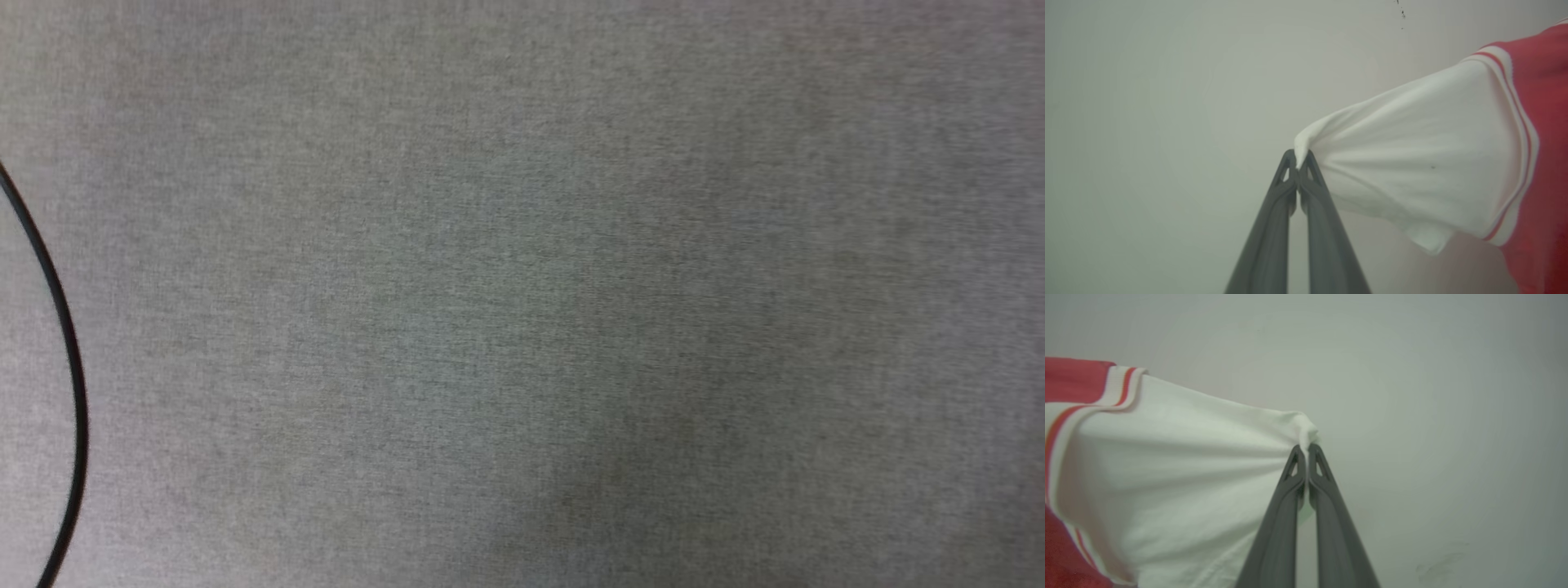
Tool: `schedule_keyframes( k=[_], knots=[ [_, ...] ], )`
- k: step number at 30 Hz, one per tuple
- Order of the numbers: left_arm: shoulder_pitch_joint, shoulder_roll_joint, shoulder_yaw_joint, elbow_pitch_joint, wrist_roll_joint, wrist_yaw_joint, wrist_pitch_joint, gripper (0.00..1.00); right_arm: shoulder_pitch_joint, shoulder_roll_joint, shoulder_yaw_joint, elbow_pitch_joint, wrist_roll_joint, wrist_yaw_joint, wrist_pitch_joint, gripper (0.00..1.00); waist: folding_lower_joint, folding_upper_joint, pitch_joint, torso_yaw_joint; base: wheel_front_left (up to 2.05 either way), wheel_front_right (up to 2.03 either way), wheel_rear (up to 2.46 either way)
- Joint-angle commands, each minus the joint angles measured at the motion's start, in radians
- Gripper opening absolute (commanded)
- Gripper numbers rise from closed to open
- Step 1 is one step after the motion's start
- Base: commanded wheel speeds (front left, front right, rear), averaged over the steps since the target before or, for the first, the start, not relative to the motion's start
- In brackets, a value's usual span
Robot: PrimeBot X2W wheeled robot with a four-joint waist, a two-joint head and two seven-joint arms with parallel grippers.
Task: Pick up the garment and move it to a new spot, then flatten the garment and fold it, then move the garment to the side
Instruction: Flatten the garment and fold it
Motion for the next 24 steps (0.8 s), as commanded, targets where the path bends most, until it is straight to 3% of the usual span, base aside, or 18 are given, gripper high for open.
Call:
schedule_keyframes(
  k=[1, 12, 20, 24],
  knots=[
    [-0.017, 0.004, 0.004, 0.034, 0.008, 0.003, -0.02, 0.0, -0.019, -0.004, -0.017, 0.02, -0.009, -0.004, -0.015, 0.0, -0.0003, 0.0, 0.024, 0.017, 0.0, 0.0, 0.0],
    [0.132, -0.084, -0.072, 0.24, -0.005, -0.043, -0.183, 0.0, 0.132, 0.046, -0.042, 0.164, 0.041, -0.004, -0.112, 0.0, -0.0003, 0.0, -0.006, 0.029, 0.0, 0.0, 0.0],
    [0.413, -0.123, -0.115, 0.243, -0.043, -0.056, -0.222, 0.0, 0.427, 0.078, -0.022, 0.186, 0.124, -0.003, -0.14, 0.0, -0.0003, 0.0, -0.123, 0.012, 0.0, 0.0, 0.0],
    [0.581, -0.129, -0.121, 0.206, -0.068, -0.042, -0.229, 0.0, 0.59, 0.094, -0.001, 0.169, 0.189, -0.003, -0.13, 0.0, -0.0003, 0.0, -0.194, -0.002, 0.0, 0.0, 0.0]
  ],
)
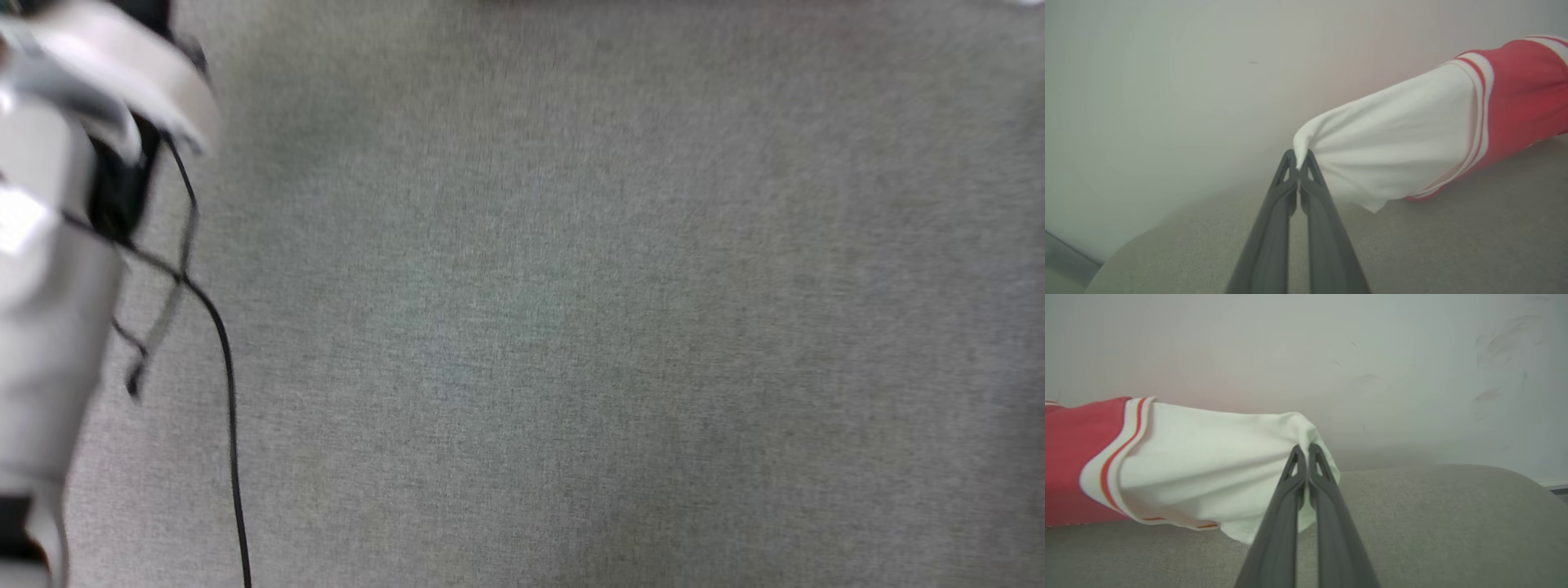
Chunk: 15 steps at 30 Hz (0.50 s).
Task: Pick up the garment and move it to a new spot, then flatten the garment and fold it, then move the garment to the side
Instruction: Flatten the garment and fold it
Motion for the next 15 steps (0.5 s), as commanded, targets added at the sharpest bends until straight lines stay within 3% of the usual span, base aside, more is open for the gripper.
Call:
schedule_keyframes(
  k=[1, 9, 15],
  knots=[
    [0.065, 0.004, 0.0, -0.014, -0.008, 0.014, -0.008, 0.0, 0.063, 0.005, 0.01, -0.009, 0.026, -0.002, 0.004, 0.0, 0.0001, 0.0, -0.062, -0.016, 0.0, 0.0, 0.0],
    [0.408, 0.023, -0.021, -0.131, -0.065, 0.063, 0.022, 0.0, 0.365, -0.019, 0.071, -0.085, 0.185, -0.002, 0.066, 0.0, 0.0001, 0.0, -0.177, -0.035, 0.0, 0.0, 0.0],
    [0.603, 0.049, -0.029, -0.188, -0.115, 0.074, 0.048, 0.0, 0.546, -0.045, 0.137, -0.158, 0.275, -0.002, 0.113, 0.0, 0.0001, 0.0, -0.246, -0.048, 0.0, 0.0, 0.0]
  ],
)
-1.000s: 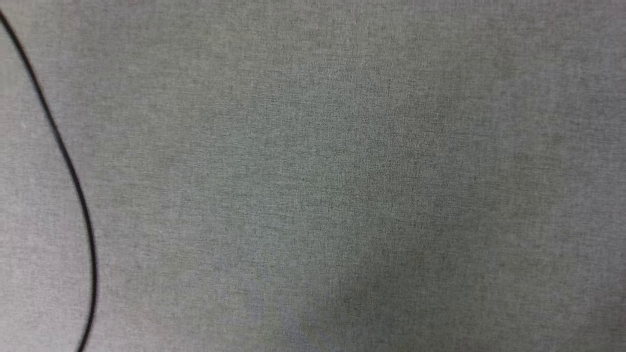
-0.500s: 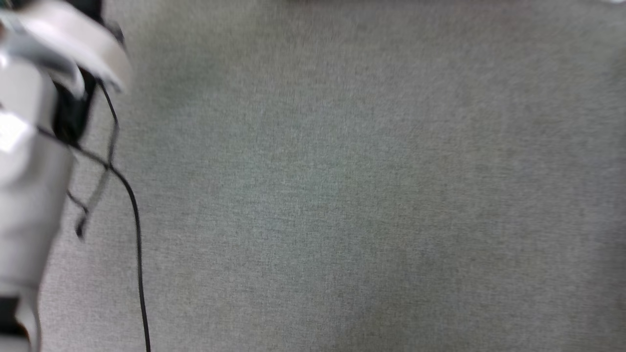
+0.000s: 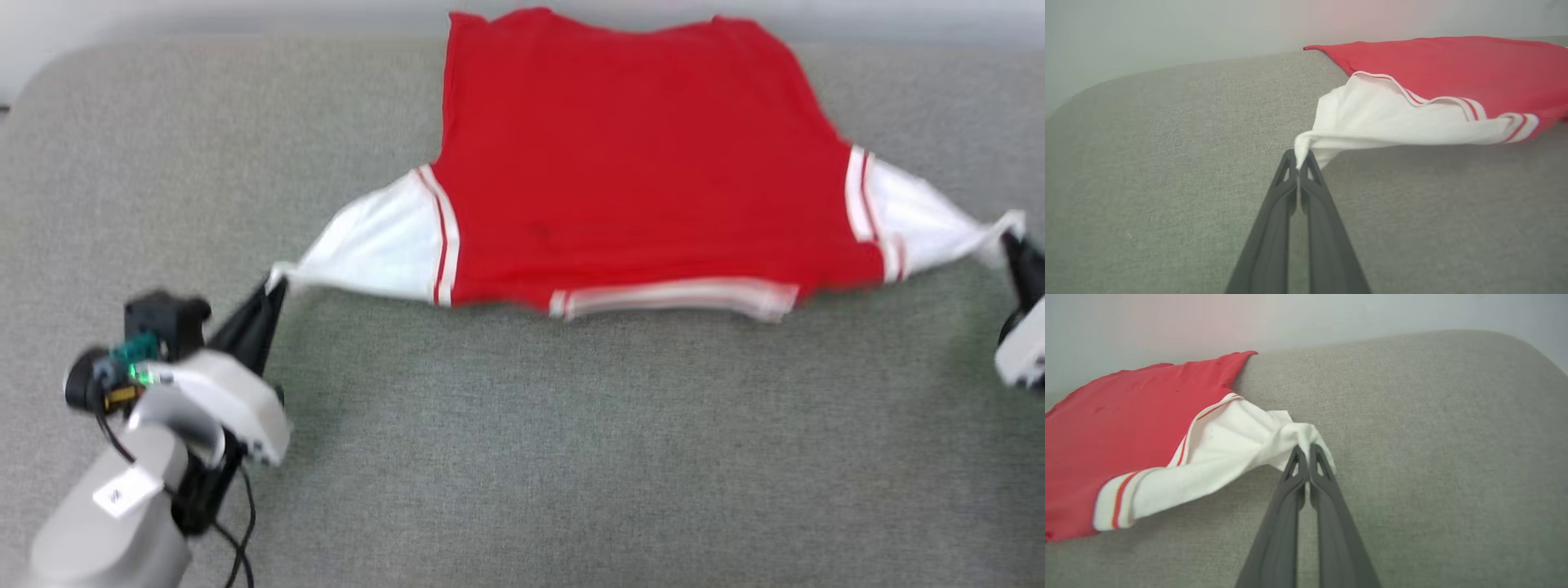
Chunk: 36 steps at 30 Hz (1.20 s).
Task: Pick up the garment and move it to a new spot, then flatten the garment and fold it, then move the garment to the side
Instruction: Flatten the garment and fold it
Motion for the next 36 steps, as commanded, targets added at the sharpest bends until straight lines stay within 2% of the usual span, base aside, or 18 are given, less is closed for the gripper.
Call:
schedule_keyframes(
  k=[1, 10, 20, 26, 34, 35, 36],
  knots=[
    [0.046, 0.019, -0.001, -0.011, -0.005, 0.01, 0.008, 0.0, 0.051, -0.022, 0.022, -0.02, 0.014, -0.002, 0.009, 0.0, 0.0003, -0.0001, -0.039, -0.01, 0.0, 0.0, 0.0],
    [0.247, 0.055, -0.02, -0.086, -0.053, 0.038, 0.057, 0.0, 0.248, -0.091, 0.118, -0.1, 0.105, -0.002, 0.081, 0.0, 0.0003, -0.0001, -0.14, -0.026, 0.0, 0.0, 0.0],
    [0.446, 0.127, -0.007, -0.227, -0.132, 0.078, 0.131, 0.0, 0.452, -0.184, 0.201, -0.214, 0.271, -0.002, 0.247, 0.0, 0.0003, -0.0001, -0.238, -0.028, 0.0, 0.0, 0.0],
    [0.565, 0.177, -0.006, -0.344, -0.191, 0.107, 0.206, 0.0, 0.559, -0.204, 0.183, -0.269, 0.349, -0.002, 0.369, 0.0, 0.0003, -0.0001, -0.25, -0.027, 0.0, 0.0, 0.0],
    [0.581, 0.192, -0.017, -0.478, -0.211, 0.133, 0.266, 0.0, 0.581, -0.198, 0.117, -0.333, 0.328, -0.002, 0.442, 0.0, 0.0003, -0.0001, -0.216, -0.014, 0.0, 0.0, 0.0],
    [0.575, 0.192, -0.018, -0.497, -0.212, 0.133, 0.272, 0.0, 0.576, -0.193, 0.102, -0.332, 0.33, -0.002, 0.456, 0.1, 0.0003, -0.0001, -0.21, -0.012, 0.0, 0.0, 0.0],
    [0.575, 0.192, -0.018, -0.497, -0.212, 0.133, 0.272, 0.0, 0.576, -0.193, 0.102, -0.332, 0.33, -0.002, 0.456, 0.1, 0.0003, -0.0001, -0.21, -0.012, 0.0, 0.0, 0.0]
  ],
)
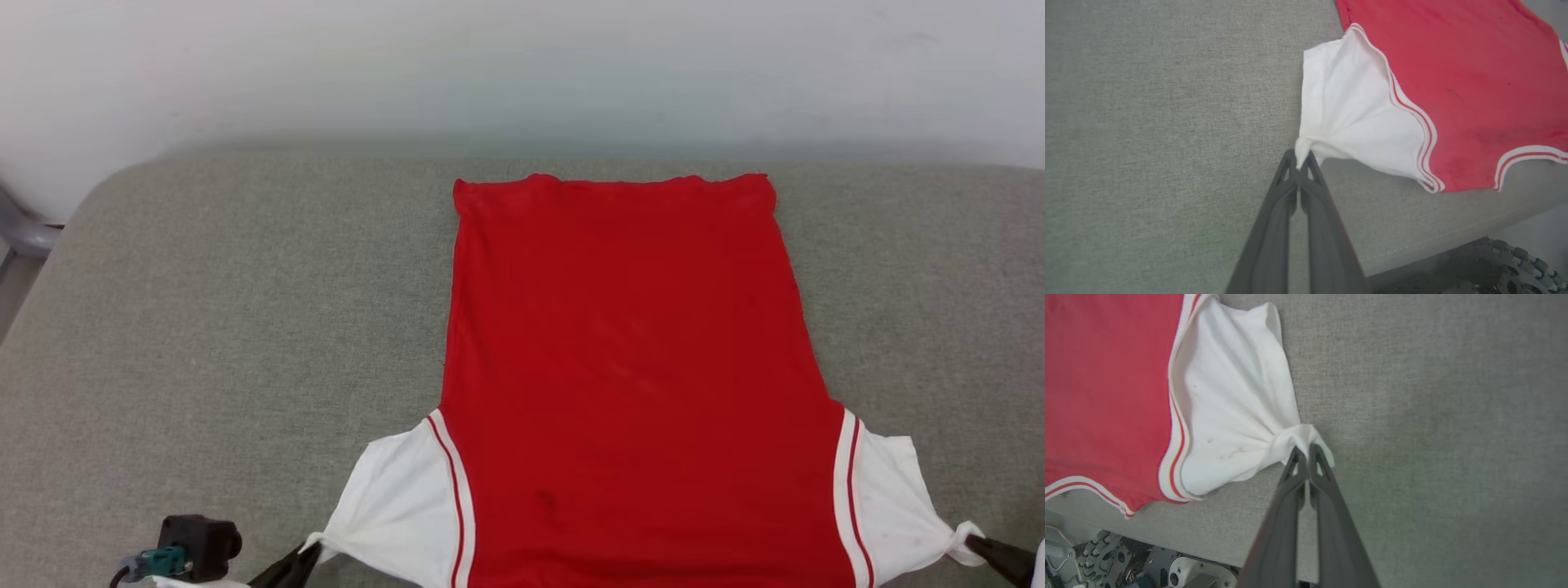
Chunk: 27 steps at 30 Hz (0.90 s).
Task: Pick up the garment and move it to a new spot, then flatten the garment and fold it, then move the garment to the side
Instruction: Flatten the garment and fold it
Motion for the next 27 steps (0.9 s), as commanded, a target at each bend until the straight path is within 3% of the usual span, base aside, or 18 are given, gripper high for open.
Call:
schedule_keyframes(
  k=[1, 2, 9, 16, 27],
  knots=[
    [-0.014, 0.007, -0.002, -0.012, 0.001, -0.003, 0.006, 0.0, -0.009, 0.005, -0.015, 0.001, -0.005, -0.002, 0.01, 0.44, 0.0001, -0.0001, 0.011, 0.005, 0.0, 0.0, 0.0],
    [-0.017, 0.011, -0.003, -0.027, 0.007, 0.003, 0.013, 0.0, -0.015, 0.016, -0.029, 0.0, 0.005, -0.002, 0.038, 1.0, 0.0001, -0.0001, 0.019, 0.008, 0.0, 0.0, 0.0],
    [-0.041, 0.041, -0.014, -0.173, 0.045, 0.043, 0.062, 0.0, -0.093, 0.03, -0.132, -0.138, -0.009, -0.001, 0.179, 1.0, 0.0001, -0.0001, 0.109, 0.039, 0.0, 0.0, 0.0],
    [-0.081, 0.072, -0.037, -0.318, 0.084, 0.052, 0.132, 0.0, -0.317, 0.08, -0.23, -0.259, -0.087, -0.001, 0.371, 1.0, 0.0001, -0.0001, 0.244, 0.103, 0.0, 0.0, 0.0],
    [-0.179, 0.05, -0.067, -0.414, 0.144, 0.036, 0.166, 0.0, -0.811, 0.164, -0.279, -0.159, -0.394, -0.001, 0.667, 1.0, 0.0001, -0.0001, 0.448, 0.237, 0.0, 0.0, 0.0]
  ],
)
